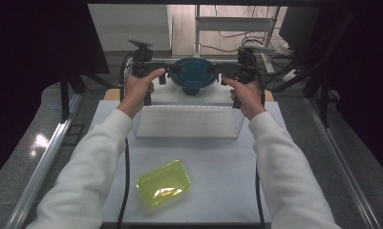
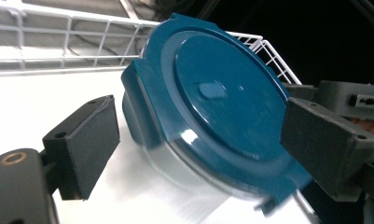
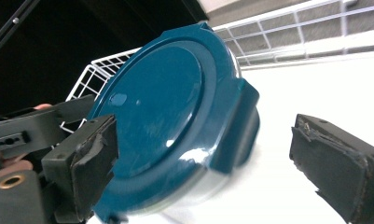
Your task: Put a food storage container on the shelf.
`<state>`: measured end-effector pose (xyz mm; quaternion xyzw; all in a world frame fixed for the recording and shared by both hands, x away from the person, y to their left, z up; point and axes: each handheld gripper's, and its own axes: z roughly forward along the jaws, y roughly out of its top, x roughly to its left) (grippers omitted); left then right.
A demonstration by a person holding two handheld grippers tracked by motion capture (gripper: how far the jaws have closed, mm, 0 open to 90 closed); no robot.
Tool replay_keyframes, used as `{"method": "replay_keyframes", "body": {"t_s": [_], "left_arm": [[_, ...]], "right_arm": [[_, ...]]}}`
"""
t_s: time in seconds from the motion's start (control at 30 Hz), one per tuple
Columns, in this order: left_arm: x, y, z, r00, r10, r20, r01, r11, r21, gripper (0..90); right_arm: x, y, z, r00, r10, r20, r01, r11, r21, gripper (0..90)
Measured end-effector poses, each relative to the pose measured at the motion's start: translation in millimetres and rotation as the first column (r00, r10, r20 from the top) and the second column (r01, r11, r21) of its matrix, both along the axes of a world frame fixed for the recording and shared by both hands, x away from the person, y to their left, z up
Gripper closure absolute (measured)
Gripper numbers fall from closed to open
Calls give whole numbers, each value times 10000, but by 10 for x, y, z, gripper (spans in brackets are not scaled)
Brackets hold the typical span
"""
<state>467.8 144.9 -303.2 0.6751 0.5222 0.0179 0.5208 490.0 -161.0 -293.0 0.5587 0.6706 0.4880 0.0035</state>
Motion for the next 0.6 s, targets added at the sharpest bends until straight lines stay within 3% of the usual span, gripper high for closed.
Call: {"method": "replay_keyframes", "body": {"t_s": [0.27,0.37,0.5,0.6], "left_arm": [[-445,87,-62,9979,-628,151,627,9980,69,123],[-643,109,-132,9970,-705,335,693,9970,352,130],[-894,153,-267,9953,-825,499,804,9958,443,138],[-1062,204,-382,9950,-892,455,876,9955,362,145]], "right_arm": [[-377,-191,-4,9932,627,985,-578,9970,-512,120],[-553,-249,-28,9850,1078,1351,-966,9915,-870,139],[-806,-344,-107,9713,1617,1743,-1422,9827,-1190,151],[-952,-417,-190,9661,1763,1888,-1523,9791,-1351,155]]}}
